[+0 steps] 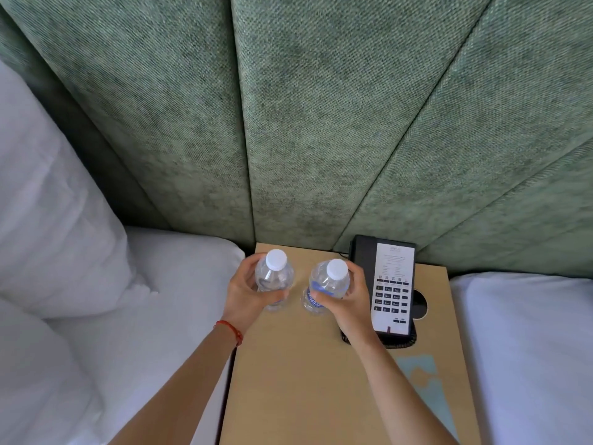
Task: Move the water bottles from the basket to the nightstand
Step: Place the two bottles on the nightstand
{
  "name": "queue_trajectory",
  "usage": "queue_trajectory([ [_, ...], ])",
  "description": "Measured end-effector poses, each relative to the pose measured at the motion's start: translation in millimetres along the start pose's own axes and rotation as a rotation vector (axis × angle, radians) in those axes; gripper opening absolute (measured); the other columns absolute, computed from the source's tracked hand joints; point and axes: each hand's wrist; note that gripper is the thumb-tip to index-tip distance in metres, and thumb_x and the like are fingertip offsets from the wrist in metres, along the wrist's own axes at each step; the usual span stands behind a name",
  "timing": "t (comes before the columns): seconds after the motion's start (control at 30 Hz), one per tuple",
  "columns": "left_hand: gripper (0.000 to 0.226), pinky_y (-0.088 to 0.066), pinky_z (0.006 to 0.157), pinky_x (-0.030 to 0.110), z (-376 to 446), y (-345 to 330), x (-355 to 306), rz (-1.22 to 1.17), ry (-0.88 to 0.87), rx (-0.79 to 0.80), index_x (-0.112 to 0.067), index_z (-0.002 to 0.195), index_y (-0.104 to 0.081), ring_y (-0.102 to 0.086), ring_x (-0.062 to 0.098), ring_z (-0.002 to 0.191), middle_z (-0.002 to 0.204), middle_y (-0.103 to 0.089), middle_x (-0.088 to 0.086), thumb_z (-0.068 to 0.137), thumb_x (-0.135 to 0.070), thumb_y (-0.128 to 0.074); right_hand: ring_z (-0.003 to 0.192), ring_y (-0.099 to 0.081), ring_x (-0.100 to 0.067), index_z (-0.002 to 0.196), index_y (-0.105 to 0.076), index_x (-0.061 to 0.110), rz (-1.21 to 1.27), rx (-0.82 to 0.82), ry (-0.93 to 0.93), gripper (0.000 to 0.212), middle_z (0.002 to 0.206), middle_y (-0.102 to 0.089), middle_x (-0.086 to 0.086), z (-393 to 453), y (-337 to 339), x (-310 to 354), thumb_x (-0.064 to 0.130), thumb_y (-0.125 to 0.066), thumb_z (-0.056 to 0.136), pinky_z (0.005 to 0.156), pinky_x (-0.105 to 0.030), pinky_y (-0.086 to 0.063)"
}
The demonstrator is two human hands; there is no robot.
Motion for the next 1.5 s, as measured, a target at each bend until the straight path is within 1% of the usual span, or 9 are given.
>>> queue_trajectory([
  [0.27, 0.067, -0.048, 0.074, 0.011, -9, 0, 2, 0.021, 0.001, 0.035, -0.041, 0.101, -0.056, -0.059, -0.001, 0.098, 0.105, -0.062, -0.016, 0.049, -0.007, -0.082, 0.090, -0.058, -0.004, 0.097, -0.046, 0.047, -0.033, 0.063, -0.019, 0.065, 0.102, -0.057, 0.011, -4, 5, -10, 0.016, -0.080, 0.052, 0.069, -0.016, -0.049],
  [0.5, 0.070, -0.049, 0.078, 0.013, -17, -6, 2, 0.047, 0.024, 0.026, -0.041, 0.106, -0.054, -0.057, 0.002, 0.104, 0.111, -0.060, -0.015, 0.053, -0.007, -0.084, 0.087, -0.057, 0.011, 0.103, -0.045, 0.042, -0.045, 0.096, -0.049, 0.064, 0.106, -0.057, 0.012, -10, 8, -2, 0.016, -0.079, 0.055, 0.064, -0.009, -0.048],
  [0.63, 0.073, -0.038, 0.102, 0.032, -27, -2, -7, 0.113, 0.088, -0.013, -0.032, 0.119, -0.047, -0.048, 0.012, 0.121, 0.126, -0.056, -0.006, 0.059, -0.014, -0.085, 0.114, -0.052, -0.003, 0.118, -0.045, 0.031, -0.044, 0.098, -0.077, 0.066, 0.122, -0.054, 0.007, -19, 17, 7, 0.015, -0.081, 0.065, 0.090, -0.017, -0.043],
  [0.73, 0.067, -0.036, 0.100, 0.028, -45, -3, -25, 0.115, 0.126, -0.115, -0.029, 0.124, -0.045, -0.046, 0.009, 0.121, 0.129, -0.054, -0.004, 0.068, -0.017, -0.080, 0.118, -0.047, 0.000, 0.113, -0.045, 0.036, -0.052, 0.075, -0.082, 0.057, 0.122, -0.053, 0.016, -31, 21, 20, 0.014, -0.078, 0.072, 0.091, -0.014, -0.033],
  [0.87, 0.054, -0.037, 0.098, 0.026, -77, -9, -54, 0.149, 0.117, -0.173, -0.020, 0.126, -0.049, -0.047, 0.008, 0.118, 0.129, -0.054, -0.005, 0.077, -0.025, -0.071, 0.120, -0.042, -0.004, 0.126, -0.042, 0.026, -0.045, -0.003, -0.093, 0.059, 0.128, -0.046, 0.010, -54, 24, 48, 0.021, -0.074, 0.076, 0.107, -0.031, -0.031],
  [0.97, 0.048, -0.036, 0.095, 0.024, -102, -10, -75, 0.252, 0.075, -0.206, -0.018, 0.127, -0.050, -0.049, 0.012, 0.117, 0.125, -0.055, -0.006, 0.083, -0.029, -0.065, 0.120, -0.044, -0.006, 0.130, -0.044, 0.019, -0.044, -0.029, -0.057, 0.057, 0.125, -0.047, 0.009, -77, 26, 72, 0.022, -0.071, 0.080, 0.108, -0.032, -0.033],
  [1.2, 0.037, -0.035, 0.092, 0.025, -153, 4, -108, 0.643, -0.174, -0.236, -0.010, 0.122, -0.053, -0.051, 0.025, 0.116, 0.125, -0.057, 0.007, 0.087, -0.018, -0.059, 0.113, -0.051, -0.006, 0.116, -0.053, 0.023, -0.220, 0.037, 0.062, 0.034, 0.117, -0.057, 0.011, -115, 32, 120, 0.020, -0.065, 0.084, 0.087, -0.015, -0.037],
  [1.33, 0.041, -0.031, 0.103, 0.037, -179, 13, -119, 0.847, -0.226, -0.292, -0.015, 0.128, -0.049, -0.042, 0.023, 0.127, 0.134, -0.051, 0.004, 0.089, -0.027, -0.056, 0.116, -0.053, -0.018, 0.122, -0.054, 0.016, -0.464, 0.105, 0.173, 0.038, 0.126, -0.060, 0.000, -127, 38, 141, 0.027, -0.061, 0.086, 0.096, -0.030, -0.042],
  [1.5, 0.048, -0.019, 0.111, 0.037, -224, 20, -125, 1.051, -0.159, -0.396, -0.022, 0.135, -0.039, -0.033, 0.019, 0.133, 0.142, -0.043, -0.002, 0.092, -0.041, -0.045, 0.124, -0.046, -0.014, 0.127, -0.051, 0.021, -0.760, 0.217, 0.399, 0.040, 0.133, -0.052, 0.005, -146, 42, 154, 0.033, -0.054, 0.089, 0.093, -0.029, -0.041],
])
Point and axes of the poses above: each hand's wrist, its own z-axis towards the middle knuckle, its own y-axis out of the back of the hand, x = y × z
